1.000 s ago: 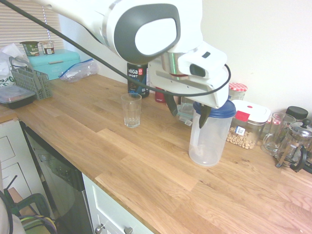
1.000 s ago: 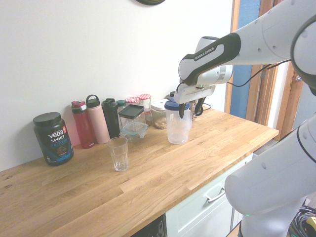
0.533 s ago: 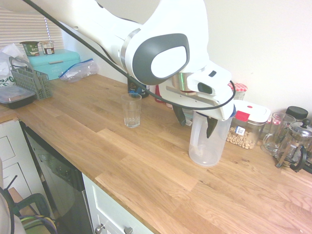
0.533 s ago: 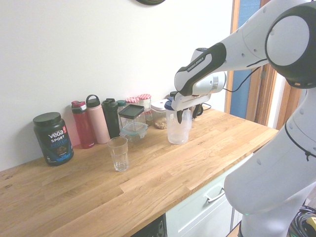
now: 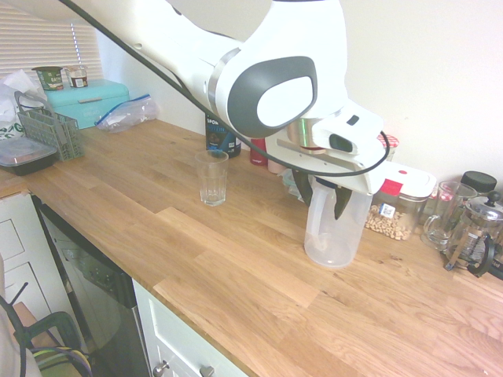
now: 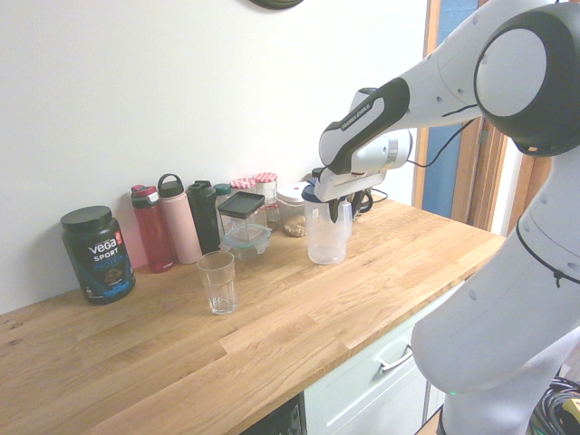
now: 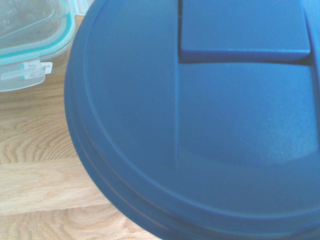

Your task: Pour me some water

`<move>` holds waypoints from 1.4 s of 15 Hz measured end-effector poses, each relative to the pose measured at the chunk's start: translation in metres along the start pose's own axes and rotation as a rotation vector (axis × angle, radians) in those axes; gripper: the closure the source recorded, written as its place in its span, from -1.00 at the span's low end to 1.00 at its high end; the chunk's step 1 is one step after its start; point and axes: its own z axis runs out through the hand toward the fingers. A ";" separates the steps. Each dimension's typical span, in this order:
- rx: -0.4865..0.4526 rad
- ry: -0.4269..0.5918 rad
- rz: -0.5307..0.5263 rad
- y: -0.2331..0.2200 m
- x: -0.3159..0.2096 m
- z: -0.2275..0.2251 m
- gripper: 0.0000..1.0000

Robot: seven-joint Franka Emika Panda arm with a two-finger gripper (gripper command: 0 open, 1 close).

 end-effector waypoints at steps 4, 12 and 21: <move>-0.006 -0.010 -0.004 0.000 -0.001 0.004 1.00; -0.011 -0.015 0.004 0.008 0.004 0.007 1.00; 0.014 -0.108 -0.307 -0.008 -0.002 -0.106 1.00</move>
